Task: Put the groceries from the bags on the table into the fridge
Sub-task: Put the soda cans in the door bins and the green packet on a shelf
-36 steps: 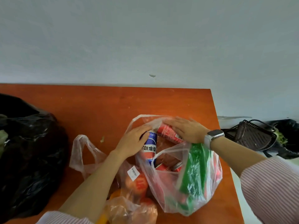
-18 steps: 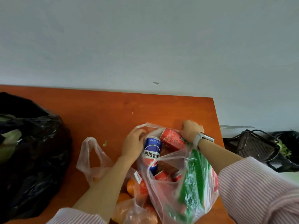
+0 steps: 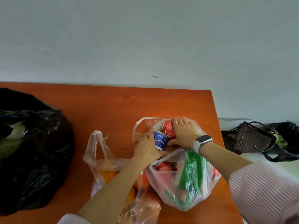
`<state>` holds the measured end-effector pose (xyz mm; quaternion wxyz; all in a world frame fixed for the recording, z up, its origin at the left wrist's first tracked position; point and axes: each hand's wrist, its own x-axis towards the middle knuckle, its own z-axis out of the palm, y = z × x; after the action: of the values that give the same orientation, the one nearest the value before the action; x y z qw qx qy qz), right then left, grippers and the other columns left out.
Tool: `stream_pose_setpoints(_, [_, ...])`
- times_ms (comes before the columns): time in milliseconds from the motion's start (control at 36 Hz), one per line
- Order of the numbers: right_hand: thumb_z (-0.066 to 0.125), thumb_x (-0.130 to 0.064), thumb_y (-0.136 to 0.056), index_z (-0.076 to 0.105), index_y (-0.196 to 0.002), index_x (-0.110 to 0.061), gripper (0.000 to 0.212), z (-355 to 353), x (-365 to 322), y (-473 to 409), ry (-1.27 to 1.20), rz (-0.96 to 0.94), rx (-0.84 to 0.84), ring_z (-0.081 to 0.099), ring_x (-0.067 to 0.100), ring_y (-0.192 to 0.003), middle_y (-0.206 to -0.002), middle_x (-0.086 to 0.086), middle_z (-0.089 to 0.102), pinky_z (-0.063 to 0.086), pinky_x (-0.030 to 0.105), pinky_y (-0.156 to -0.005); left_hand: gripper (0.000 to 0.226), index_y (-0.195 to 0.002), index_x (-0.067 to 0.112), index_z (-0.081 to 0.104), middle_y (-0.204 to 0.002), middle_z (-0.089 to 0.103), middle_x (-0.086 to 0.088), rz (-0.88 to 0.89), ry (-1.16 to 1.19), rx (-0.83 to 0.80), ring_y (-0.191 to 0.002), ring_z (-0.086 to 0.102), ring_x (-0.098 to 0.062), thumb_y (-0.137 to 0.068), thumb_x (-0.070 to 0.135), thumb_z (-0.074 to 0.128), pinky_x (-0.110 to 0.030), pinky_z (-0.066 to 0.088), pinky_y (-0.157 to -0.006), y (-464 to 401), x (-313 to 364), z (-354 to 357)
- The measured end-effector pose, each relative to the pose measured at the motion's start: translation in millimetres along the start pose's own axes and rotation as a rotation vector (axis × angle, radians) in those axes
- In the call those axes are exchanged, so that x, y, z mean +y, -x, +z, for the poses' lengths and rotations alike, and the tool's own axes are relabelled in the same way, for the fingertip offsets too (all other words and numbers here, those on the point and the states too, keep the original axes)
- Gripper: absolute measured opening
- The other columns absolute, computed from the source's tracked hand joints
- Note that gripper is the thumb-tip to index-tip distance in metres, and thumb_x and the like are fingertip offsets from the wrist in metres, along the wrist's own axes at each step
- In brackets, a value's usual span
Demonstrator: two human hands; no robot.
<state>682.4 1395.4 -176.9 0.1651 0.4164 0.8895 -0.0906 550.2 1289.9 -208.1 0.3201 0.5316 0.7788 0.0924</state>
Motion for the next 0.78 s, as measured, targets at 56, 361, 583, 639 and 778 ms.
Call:
stream_pose_setpoints(56, [0.068, -0.053, -0.071, 0.034, -0.127, -0.009, 0.079, 2.8, -0.2, -3.6, -0.024, 0.019, 0.001, 0.042, 0.031, -0.123, -0.131, 0.011, 0.049, 0.037, 0.043, -0.099, 0.111, -0.145, 0.013, 0.017, -0.137, 0.044, -0.009, -0.014, 0.011, 0.003, -0.123, 0.046, -0.028, -0.062, 0.053, 0.078, -0.038, 0.043, -0.099, -0.4, 2.9, 5.2])
stream_pose_setpoints(361, [0.081, -0.023, -0.058, 0.04, -0.124, -0.018, 0.078, -13.8, 23.7, 27.1, -0.697, 0.06, 0.25, 0.053, 0.015, -0.102, -0.111, -0.002, 0.055, 0.048, 0.031, -0.089, 0.086, -0.133, 0.021, 0.037, -0.117, 0.06, 0.002, 0.072, 0.38, 0.125, -0.102, 0.06, -0.017, -0.061, 0.034, 0.082, -0.024, 0.049, -0.078, 18.3, -9.0, -7.3])
stream_pose_setpoints(583, [0.086, -0.032, -0.055, 0.038, -0.119, -0.034, 0.08, -23.4, 16.7, 68.7, -1.351, 0.227, 0.393, 0.06, 0.012, -0.103, -0.108, -0.011, 0.06, 0.048, 0.037, -0.094, 0.086, -0.132, 0.026, 0.038, -0.12, 0.056, 0.006, 0.269, 0.505, 0.425, -0.104, 0.053, -0.004, -0.06, 0.026, 0.085, -0.006, 0.043, -0.082, 44.5, 13.3, -23.8])
stream_pose_setpoints(639, [0.086, -0.024, -0.056, 0.041, -0.122, -0.027, 0.079, -28.0, 12.8, 78.8, -1.586, 0.24, 0.422, 0.062, 0.018, -0.101, -0.108, -0.002, 0.063, 0.051, 0.039, -0.089, 0.081, -0.121, 0.041, 0.034, -0.122, 0.056, 0.002, 0.224, 0.66, 0.45, -0.108, 0.056, -0.011, -0.061, 0.02, 0.085, -0.021, 0.048, -0.088, 49.9, 21.6, -28.5])
stream_pose_setpoints(778, [0.075, -0.019, -0.061, 0.041, -0.132, -0.016, 0.079, -38.9, 4.5, 104.5, -2.09, 0.28, 0.433, 0.061, 0.019, -0.1, -0.119, 0.008, 0.059, 0.052, 0.027, -0.064, 0.073, -0.131, 0.022, 0.038, -0.12, 0.053, 0.003, 0.101, 0.982, 0.482, -0.106, 0.055, -0.009, -0.071, 0.006, 0.077, -0.006, 0.043, -0.081, 61.2, 38.3, -47.6])
